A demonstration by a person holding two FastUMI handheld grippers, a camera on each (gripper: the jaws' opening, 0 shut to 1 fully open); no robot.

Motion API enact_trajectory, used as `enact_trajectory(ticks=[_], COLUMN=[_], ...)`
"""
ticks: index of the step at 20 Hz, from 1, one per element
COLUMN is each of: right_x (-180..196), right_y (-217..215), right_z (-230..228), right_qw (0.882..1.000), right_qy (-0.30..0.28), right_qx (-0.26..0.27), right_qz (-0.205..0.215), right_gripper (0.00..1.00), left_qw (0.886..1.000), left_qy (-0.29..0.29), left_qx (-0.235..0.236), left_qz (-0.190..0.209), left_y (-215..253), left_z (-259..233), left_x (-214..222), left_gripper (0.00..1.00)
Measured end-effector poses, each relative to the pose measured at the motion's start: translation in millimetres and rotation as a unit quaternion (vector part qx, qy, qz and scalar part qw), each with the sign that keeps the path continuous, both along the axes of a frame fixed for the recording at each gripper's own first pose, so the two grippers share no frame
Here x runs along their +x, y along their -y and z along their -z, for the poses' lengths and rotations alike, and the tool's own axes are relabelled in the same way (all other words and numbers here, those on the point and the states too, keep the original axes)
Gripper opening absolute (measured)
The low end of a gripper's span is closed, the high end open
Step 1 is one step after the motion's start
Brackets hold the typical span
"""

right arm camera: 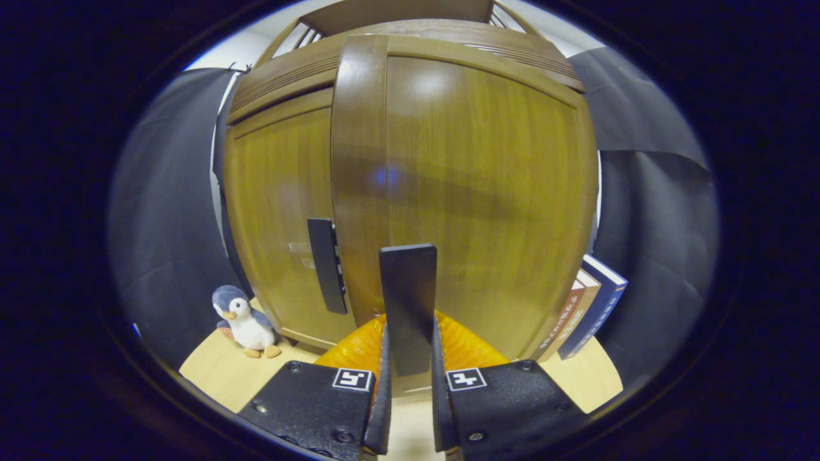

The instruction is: Open the right door of the double-door shoe cabinet with the right hand, and open the left door with the left hand.

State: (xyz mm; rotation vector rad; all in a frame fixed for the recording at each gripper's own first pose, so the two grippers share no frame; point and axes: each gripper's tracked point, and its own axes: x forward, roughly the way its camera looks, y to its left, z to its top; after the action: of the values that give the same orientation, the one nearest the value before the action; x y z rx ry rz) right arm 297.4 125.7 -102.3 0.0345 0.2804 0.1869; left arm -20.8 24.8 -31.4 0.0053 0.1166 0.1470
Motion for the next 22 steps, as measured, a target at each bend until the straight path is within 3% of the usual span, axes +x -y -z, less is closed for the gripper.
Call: enact_trajectory(ticks=[1, 2, 4, 6, 7, 8, 9, 13, 14, 15, 22], right_x=[-7, -12, -25, -37, -41, -45, -51, -65, -70, -73, -89], right_y=[3, 6, 17, 26, 31, 36, 42, 62, 68, 74, 107], right_z=[0, 0, 0, 1, 2, 2, 2, 4, 3, 4, 3], right_qw=[1.000, 1.000, 1.000, 1.000, 1.000, 1.000, 1.000, 0.999, 0.999, 0.999, 0.998], right_qy=[0.000, -0.001, 0.000, 0.000, -0.001, -0.002, -0.003, -0.005, -0.005, -0.006, -0.010], right_qx=[0.003, 0.004, 0.004, 0.006, 0.008, 0.009, 0.011, 0.015, 0.016, 0.016, 0.027], right_qz=[0.001, 0.001, 0.004, 0.007, 0.009, 0.011, 0.014, 0.029, 0.032, 0.036, 0.047], right_gripper=[0.29, 0.29, 0.29, 0.29, 0.29, 0.29, 0.28, 0.26, 0.25, 0.27, 0.14], left_qw=[1.000, 1.000, 1.000, 1.000, 0.999, 0.999, 0.999, 0.998, 0.997, 0.997, 0.994], left_qy=[0.000, 0.001, 0.001, -0.001, 0.000, -0.001, -0.001, 0.003, 0.003, 0.003, -0.001], left_qx=[0.001, 0.001, 0.001, 0.001, 0.002, 0.004, 0.005, 0.006, 0.006, 0.006, 0.005], left_qz=[0.004, 0.008, 0.017, 0.028, 0.034, 0.039, 0.044, 0.068, 0.073, 0.079, 0.114], left_y=[1, 2, 5, 12, 17, 21, 24, 40, 44, 48, 74], left_z=[0, 1, 1, 3, 3, 3, 4, 3, 3, 4, 9], left_x=[0, 0, -1, -3, -4, -4, -4, -3, -4, -4, -7], left_gripper=[0.96, 0.89, 0.96, 0.96, 0.90, 1.00, 0.96, 0.96, 1.00, 0.96, 0.96])
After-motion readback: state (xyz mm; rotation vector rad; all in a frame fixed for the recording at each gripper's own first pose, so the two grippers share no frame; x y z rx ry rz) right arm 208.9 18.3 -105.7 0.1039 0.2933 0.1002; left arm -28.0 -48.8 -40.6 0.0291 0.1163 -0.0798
